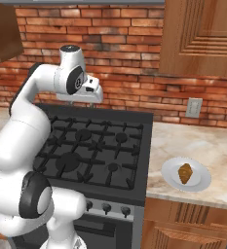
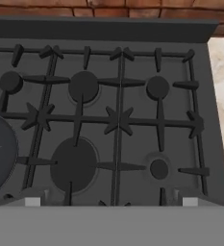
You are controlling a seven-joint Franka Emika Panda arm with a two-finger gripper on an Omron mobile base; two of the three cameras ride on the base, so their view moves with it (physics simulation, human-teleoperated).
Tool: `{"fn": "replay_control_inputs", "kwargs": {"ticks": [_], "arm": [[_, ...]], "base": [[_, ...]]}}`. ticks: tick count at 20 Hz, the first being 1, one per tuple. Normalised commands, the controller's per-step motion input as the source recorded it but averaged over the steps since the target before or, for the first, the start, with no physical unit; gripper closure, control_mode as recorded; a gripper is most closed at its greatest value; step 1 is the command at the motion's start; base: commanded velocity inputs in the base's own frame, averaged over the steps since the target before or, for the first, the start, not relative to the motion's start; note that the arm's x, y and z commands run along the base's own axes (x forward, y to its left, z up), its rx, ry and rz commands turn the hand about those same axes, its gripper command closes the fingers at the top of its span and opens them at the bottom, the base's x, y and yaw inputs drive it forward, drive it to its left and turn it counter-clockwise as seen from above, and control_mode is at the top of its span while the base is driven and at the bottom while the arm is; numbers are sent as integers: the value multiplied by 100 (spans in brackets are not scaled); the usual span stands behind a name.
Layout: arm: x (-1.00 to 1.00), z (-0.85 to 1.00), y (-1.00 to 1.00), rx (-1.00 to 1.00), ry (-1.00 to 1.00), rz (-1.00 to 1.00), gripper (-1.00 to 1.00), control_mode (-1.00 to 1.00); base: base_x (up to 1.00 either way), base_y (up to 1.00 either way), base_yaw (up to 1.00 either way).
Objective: Pick the croissant and place it on the pan. Then turn on the stove to warm the croissant.
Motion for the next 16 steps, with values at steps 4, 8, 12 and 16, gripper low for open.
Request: {"fn": "replay_control_inputs", "kwargs": {"ticks": [4, 8, 12, 16], "arm": [[22, 0, -59, 1, 0, 2, -100, -100], [24, 0, -49, 1, 0, 2, -100, -100], [0, 0, -16, 0, 0, 2, -100, -100], [0, 0, -14, 0, 0, 1, -100, -100]], "base": [[0, 0, 0], [0, 0, 0], [0, 0, 0], [0, 0, 0]]}}
